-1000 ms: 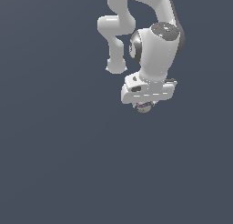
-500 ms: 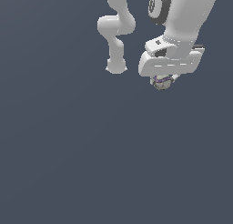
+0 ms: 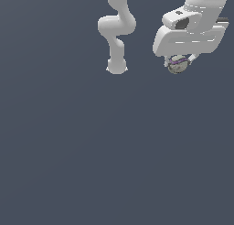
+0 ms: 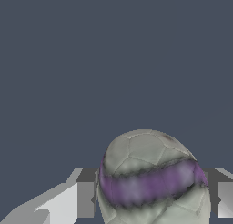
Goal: Pick up the object and move it to a goal position.
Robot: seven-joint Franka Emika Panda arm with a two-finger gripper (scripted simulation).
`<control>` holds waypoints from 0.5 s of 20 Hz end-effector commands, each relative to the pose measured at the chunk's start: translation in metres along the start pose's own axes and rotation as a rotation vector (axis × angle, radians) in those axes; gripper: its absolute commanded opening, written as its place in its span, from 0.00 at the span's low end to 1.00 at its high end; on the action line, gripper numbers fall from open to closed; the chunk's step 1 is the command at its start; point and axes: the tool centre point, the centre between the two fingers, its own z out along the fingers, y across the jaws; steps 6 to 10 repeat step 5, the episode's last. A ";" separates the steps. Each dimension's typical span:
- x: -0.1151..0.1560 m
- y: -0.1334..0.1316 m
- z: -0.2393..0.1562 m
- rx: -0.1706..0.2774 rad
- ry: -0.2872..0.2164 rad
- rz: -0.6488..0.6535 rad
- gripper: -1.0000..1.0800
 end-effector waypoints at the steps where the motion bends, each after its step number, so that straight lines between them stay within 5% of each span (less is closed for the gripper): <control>1: -0.001 -0.005 -0.008 0.000 0.000 0.001 0.00; 10: -0.002 -0.007 -0.012 0.001 0.000 0.001 0.00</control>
